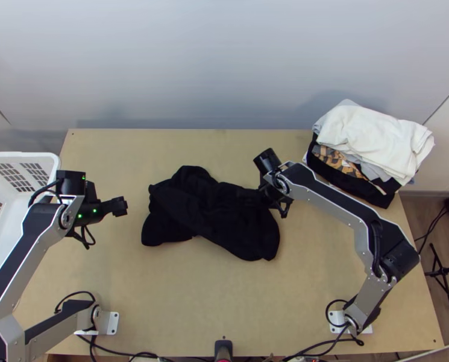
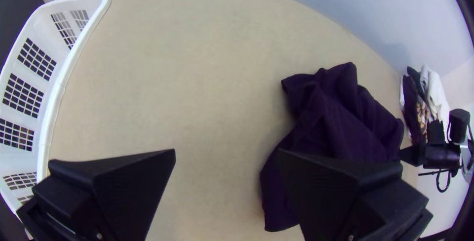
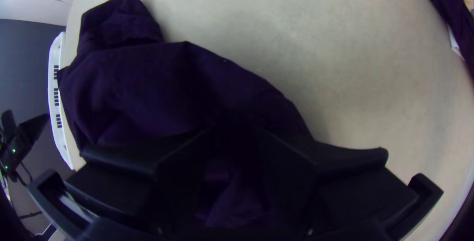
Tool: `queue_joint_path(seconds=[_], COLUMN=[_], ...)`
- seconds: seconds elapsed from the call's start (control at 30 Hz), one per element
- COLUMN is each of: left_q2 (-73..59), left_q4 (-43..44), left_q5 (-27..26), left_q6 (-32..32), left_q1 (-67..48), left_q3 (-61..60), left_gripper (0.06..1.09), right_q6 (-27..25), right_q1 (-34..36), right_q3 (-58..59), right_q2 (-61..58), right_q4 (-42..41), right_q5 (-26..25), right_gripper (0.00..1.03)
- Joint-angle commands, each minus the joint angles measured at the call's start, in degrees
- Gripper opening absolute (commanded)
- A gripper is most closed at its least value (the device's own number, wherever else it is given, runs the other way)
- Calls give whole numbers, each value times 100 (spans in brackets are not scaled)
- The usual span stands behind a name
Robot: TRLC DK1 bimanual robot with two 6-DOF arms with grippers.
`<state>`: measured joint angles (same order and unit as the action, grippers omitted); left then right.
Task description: Fold the t-shirt
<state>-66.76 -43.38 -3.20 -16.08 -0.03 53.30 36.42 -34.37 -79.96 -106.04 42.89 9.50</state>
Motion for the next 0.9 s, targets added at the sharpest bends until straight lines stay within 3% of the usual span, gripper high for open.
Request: queue_joint_path(seconds=[0.0, 0.03, 0.07, 0.23, 0.4, 0.7, 0.87], left_q2=[-127, -135, -135, -135, -188, -461, -592], left_q4=[-13, -13, -13, -31, -13, 40, 40], left_q5=[13, 13, 13, 13, 13, 13, 13], left_q6=[-27, -27, -27, -18, -1, -54, -18], left_q1=[-23, -23, -14, 12, 21, -155, -252], left_q3=[75, 84, 93, 146, 155, 260, 445], left_gripper=[105, 105, 105, 105, 105, 105, 105], right_q6=[23, 23, 23, 23, 23, -109, -224], right_q1=[-193, -210, -228, -149, 677, 2180, 2312], right_q3=[227, 253, 288, 772, 1290, 2371, 2987], right_q2=[92, 119, 162, 883, 2070, 2931, 3072], right_q4=[-44, -62, -71, -71, -53, -457, -958], right_q5=[8, 0, 8, 0, -132, -1477, -1916], right_gripper=[20, 9, 3, 3, 3, 3, 3])
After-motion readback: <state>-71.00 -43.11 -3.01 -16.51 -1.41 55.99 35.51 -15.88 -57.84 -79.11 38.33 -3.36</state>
